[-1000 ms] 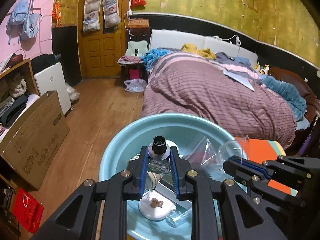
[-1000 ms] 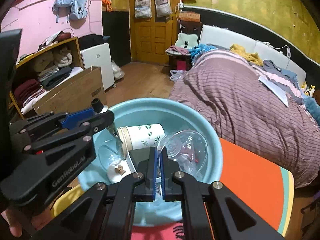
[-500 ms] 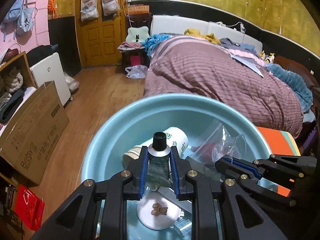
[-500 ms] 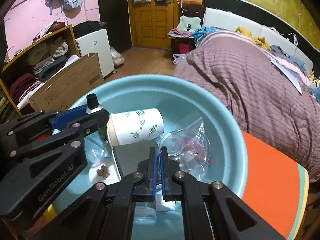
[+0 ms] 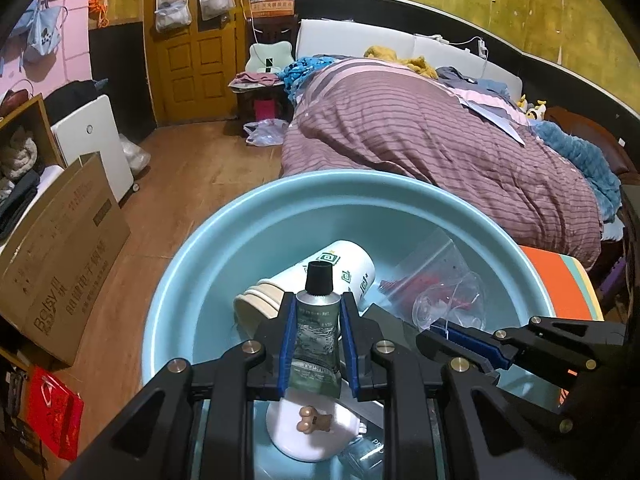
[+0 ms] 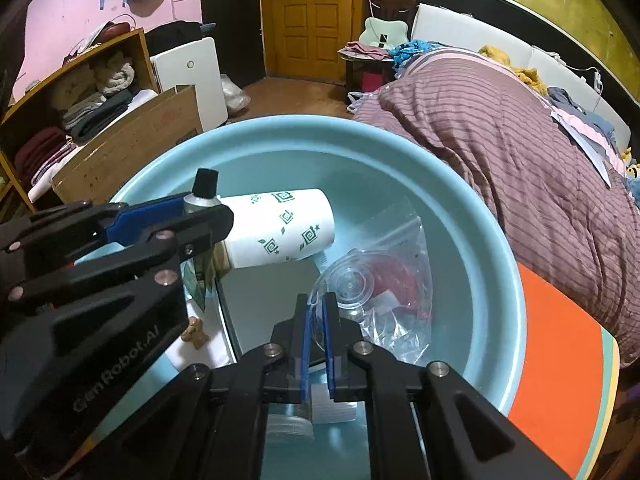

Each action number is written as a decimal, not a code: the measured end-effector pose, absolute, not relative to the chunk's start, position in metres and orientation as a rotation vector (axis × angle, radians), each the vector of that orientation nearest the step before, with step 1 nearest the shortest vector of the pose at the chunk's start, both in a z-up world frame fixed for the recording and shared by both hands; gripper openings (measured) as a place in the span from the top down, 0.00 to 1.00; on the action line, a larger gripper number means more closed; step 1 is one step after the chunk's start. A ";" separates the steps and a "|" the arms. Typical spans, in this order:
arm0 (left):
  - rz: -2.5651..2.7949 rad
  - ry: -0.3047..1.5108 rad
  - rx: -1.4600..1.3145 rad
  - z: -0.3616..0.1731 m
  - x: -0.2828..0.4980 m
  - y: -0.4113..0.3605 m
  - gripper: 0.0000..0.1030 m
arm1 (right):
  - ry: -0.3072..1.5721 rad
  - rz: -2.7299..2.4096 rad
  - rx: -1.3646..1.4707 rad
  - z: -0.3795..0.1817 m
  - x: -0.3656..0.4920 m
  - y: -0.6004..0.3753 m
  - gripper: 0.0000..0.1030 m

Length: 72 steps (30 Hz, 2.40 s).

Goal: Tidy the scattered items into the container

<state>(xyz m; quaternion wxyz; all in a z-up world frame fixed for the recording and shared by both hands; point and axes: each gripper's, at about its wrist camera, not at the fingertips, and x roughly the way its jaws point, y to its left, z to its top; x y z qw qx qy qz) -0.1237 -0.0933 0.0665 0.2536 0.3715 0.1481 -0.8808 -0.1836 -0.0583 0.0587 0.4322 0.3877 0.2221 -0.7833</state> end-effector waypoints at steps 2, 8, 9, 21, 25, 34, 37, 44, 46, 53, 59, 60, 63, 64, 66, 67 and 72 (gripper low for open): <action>-2.385 0.416 1.017 0.065 -0.124 -0.094 0.77 | 0.561 -1.949 0.976 0.058 -0.183 -0.059 0.92; -2.387 0.459 1.033 0.063 -0.119 -0.094 0.77 | 0.563 -1.950 0.995 0.056 -0.181 -0.055 0.87; -2.392 0.462 1.029 0.064 -0.118 -0.093 0.77 | 0.564 -1.952 0.996 0.057 -0.180 -0.054 0.86; -2.474 0.334 0.883 0.106 -0.092 -0.070 0.38 | 0.529 -2.010 0.959 0.084 -0.165 -0.036 0.52; -2.496 0.328 0.848 0.119 -0.080 -0.064 0.32 | 0.515 -2.023 0.939 0.096 -0.154 -0.030 0.51; -2.560 0.276 0.758 0.148 -0.054 -0.036 0.16 | 0.480 -2.080 0.876 0.128 -0.128 -0.002 0.39; -2.579 0.288 0.766 0.152 -0.047 -0.025 0.14 | 0.469 -2.123 0.844 0.137 -0.118 0.012 0.22; -2.649 0.296 0.814 0.152 -0.038 0.005 0.12 | 0.383 -2.237 0.828 0.152 -0.101 0.063 0.13; -2.687 0.277 0.847 0.150 -0.039 0.016 0.05 | 0.358 -2.264 0.844 0.151 -0.098 0.081 0.13; -2.750 0.071 0.970 0.127 -0.047 0.072 0.00 | 0.196 -2.370 0.911 0.133 -0.076 0.150 0.13; -2.817 -0.007 1.043 0.108 -0.042 0.112 0.00 | 0.144 -2.449 0.960 0.111 -0.046 0.191 0.13; -2.832 -0.001 1.060 0.104 -0.041 0.118 0.00 | 0.139 -2.468 0.965 0.108 -0.041 0.196 0.13; -2.858 0.004 1.093 0.094 -0.037 0.132 0.00 | 0.108 -2.517 0.991 0.098 -0.030 0.211 0.13; -2.864 0.000 1.105 0.091 -0.037 0.137 0.00 | 0.093 -2.529 1.003 0.094 -0.026 0.217 0.13; -2.871 -0.015 1.122 0.085 -0.037 0.145 0.00 | 0.070 -2.546 1.023 0.089 -0.019 0.226 0.13; -2.875 -0.021 1.127 0.083 -0.036 0.148 0.00 | 0.059 -2.554 1.038 0.085 -0.017 0.230 0.13; -2.872 -0.021 1.146 0.074 -0.035 0.150 0.00 | 0.044 -2.569 1.104 0.068 -0.009 0.244 0.13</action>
